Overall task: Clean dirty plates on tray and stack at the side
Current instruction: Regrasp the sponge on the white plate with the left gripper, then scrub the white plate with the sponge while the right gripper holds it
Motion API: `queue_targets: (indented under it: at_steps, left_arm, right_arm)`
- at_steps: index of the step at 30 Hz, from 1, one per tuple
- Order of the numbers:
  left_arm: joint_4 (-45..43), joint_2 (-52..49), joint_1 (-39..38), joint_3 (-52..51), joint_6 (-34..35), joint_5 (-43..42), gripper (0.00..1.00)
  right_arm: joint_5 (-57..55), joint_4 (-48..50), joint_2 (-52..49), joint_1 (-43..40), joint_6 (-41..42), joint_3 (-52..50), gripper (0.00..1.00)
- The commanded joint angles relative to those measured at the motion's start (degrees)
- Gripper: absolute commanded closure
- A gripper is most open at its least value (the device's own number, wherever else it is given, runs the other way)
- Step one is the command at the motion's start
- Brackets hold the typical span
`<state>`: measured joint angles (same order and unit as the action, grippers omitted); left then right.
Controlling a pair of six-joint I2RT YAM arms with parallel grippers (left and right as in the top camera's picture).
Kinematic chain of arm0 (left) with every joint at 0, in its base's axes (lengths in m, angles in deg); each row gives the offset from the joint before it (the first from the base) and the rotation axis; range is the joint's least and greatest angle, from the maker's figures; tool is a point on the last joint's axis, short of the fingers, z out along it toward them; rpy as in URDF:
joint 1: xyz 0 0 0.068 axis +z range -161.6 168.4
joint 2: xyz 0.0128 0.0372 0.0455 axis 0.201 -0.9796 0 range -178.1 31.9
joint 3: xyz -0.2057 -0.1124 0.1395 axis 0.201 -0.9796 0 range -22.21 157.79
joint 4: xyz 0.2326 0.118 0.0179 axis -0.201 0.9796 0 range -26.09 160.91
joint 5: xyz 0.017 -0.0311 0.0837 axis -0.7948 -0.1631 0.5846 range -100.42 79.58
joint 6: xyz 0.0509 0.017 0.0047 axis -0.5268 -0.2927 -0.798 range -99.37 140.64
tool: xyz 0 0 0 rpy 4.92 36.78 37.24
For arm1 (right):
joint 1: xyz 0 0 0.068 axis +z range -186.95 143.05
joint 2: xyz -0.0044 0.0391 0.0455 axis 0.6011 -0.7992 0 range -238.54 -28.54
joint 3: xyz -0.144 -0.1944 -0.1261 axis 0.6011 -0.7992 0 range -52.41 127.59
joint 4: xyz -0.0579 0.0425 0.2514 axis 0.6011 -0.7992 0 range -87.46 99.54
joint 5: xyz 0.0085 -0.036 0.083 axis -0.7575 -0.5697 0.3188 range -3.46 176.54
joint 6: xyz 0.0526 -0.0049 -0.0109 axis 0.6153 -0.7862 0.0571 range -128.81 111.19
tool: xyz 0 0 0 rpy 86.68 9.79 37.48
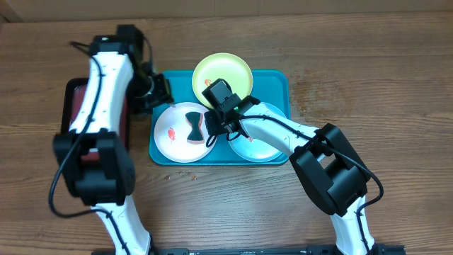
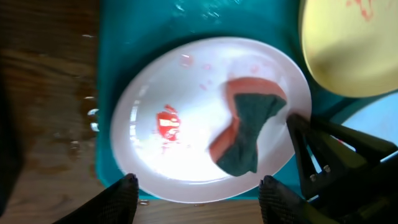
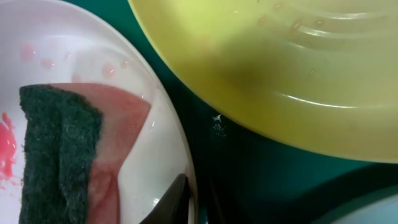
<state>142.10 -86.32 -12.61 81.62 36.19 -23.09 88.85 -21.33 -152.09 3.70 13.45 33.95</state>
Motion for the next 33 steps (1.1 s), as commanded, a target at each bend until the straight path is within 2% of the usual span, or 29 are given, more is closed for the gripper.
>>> queue_targets:
  at_steps: [1,8,20,21,24,26,29,33]
  left_arm:
    - [0.85,-2.99,-2.99,-0.63,-3.85,-3.04,0.41]
    - [1.9,-7.61,-6.91,-0.63,-3.96,-3.06,0.35]
    - [-1.09,-12.59,-7.98,-0.68,-3.8,-3.45,0.39]
    - [-1.18,-12.9,-7.98,-0.68,-3.78,-3.52,0.41]
    - [-1.75,-13.68,-7.98,-0.68,-3.82,-3.5,0.57]
    - [-1.95,-13.68,-7.96,-0.68,-3.82,-3.48,0.56]
    - [-1.99,-13.68,-7.98,-0.7,-3.78,-3.48,0.64]
    - [-2.75,-13.7,-8.02,-2.01,-3.5,-3.45,0.62]
  right_arm:
    - [0.33,0.13,-0.66,0.11,0.46,1.16,0.91]
    - [0.35,-0.02,-0.66,0.11,0.5,2.19,0.91]
    - [0.35,-0.7,-0.66,0.11,0.48,2.6,0.92]
    - [0.35,-0.7,-0.66,0.11,0.5,2.6,0.92]
    - [0.35,-0.7,-0.66,0.11,0.5,2.6,0.94]
    - [0.35,-0.68,-0.66,0.11,0.5,2.6,0.94]
    - [0.35,-0.68,-0.66,0.11,0.5,2.6,0.94]
    - [0.37,-0.68,-0.66,0.11,0.5,2.6,0.94]
